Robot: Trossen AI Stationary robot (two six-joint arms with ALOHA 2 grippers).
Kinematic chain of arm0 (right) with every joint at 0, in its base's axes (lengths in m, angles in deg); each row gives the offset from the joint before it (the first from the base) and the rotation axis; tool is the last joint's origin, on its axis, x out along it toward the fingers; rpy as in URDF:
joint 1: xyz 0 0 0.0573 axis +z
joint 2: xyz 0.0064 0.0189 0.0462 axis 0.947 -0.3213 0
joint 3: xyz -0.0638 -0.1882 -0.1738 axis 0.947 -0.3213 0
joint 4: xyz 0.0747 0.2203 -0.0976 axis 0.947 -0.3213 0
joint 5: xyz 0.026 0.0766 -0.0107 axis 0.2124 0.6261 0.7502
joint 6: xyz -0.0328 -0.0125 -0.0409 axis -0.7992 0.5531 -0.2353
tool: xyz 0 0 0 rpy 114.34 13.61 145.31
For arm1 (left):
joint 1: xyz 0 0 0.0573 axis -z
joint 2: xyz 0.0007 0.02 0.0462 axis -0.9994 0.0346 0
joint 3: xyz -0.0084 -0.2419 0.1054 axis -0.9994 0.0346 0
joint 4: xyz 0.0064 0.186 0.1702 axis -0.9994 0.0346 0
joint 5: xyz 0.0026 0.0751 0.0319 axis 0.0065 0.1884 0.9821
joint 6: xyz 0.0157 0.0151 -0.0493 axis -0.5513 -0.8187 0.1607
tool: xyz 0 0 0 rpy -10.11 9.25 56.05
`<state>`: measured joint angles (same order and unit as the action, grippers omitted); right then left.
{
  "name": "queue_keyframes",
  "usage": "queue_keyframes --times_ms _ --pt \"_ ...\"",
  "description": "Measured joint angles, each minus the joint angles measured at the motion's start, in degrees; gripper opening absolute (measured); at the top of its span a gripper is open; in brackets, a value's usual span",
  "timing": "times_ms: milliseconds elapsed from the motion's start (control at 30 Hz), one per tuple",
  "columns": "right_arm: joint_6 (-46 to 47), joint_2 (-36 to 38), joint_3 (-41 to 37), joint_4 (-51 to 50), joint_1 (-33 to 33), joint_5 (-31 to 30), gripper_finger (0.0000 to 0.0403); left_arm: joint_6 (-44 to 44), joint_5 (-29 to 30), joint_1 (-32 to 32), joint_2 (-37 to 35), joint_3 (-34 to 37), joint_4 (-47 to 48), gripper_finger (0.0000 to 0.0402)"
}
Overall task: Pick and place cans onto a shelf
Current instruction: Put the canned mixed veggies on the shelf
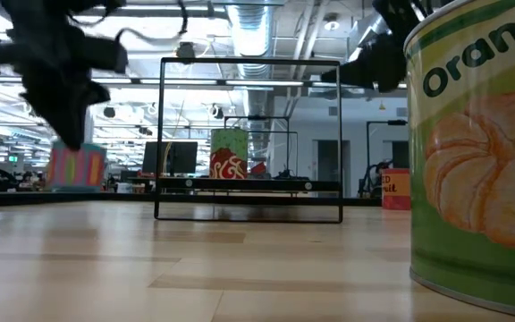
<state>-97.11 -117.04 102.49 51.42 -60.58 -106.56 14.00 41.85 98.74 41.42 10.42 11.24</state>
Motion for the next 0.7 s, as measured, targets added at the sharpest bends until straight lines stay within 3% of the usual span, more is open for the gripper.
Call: queue_keyframes --times_ms 167,300,567,700 --pt "2.2 3.7 5.8 -11.8 2.8 0.0 0.0009 -4.7 -2.3 0.7 -6.8 -2.3 0.4 0.0003" --pt "4.6 5.4 10.4 -22.4 6.2 0.4 0.0009 -7.2 -4.5 4.8 -8.8 -4.8 -1.4 0.0002" --pt "9.1 3.1 22.1 -39.6 12.7 11.3 0.0009 -15.5 -4.6 15.3 -1.8 -14.9 -5.6 0.0001" --pt "10.2 -0.3 28.2 -42.4 13.5 19.5 0.0019 -21.3 -8.6 18.5 4.0 -21.4 -5.4 0.0001"
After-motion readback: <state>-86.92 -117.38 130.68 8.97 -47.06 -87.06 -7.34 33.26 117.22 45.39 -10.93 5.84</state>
